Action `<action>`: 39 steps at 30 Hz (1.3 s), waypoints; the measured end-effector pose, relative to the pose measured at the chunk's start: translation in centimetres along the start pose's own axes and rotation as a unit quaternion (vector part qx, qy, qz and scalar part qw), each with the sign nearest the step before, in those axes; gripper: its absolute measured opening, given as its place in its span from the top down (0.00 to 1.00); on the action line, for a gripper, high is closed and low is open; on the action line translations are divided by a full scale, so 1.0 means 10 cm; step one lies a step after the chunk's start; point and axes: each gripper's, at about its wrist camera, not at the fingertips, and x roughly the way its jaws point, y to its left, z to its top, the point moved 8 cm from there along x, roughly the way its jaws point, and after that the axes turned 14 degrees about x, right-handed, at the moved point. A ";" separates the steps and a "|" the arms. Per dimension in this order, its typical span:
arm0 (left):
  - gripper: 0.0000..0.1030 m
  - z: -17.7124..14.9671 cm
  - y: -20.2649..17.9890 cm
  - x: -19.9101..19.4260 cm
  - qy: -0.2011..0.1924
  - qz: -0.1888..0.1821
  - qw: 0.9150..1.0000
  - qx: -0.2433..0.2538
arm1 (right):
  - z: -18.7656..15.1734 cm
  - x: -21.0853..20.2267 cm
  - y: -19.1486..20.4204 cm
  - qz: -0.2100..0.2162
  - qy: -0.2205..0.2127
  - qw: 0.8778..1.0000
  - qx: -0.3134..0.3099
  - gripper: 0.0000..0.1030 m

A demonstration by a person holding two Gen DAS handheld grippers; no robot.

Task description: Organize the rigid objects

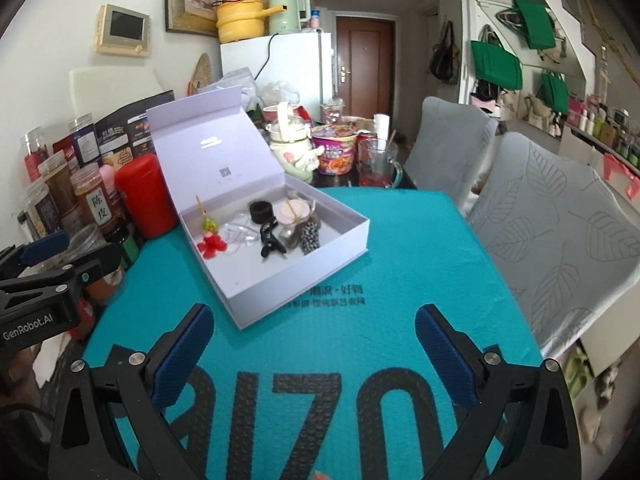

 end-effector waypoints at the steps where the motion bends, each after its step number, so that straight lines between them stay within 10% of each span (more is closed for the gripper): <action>1: 0.12 -0.03 -0.01 0.00 0.002 0.001 1.000 -0.001 | -0.02 0.00 -0.01 -0.002 0.000 1.000 -0.004 0.00; 39: 0.12 -0.13 -0.05 0.02 0.017 -0.002 1.000 -0.010 | -0.07 0.02 0.10 0.017 0.001 1.000 -0.025 0.00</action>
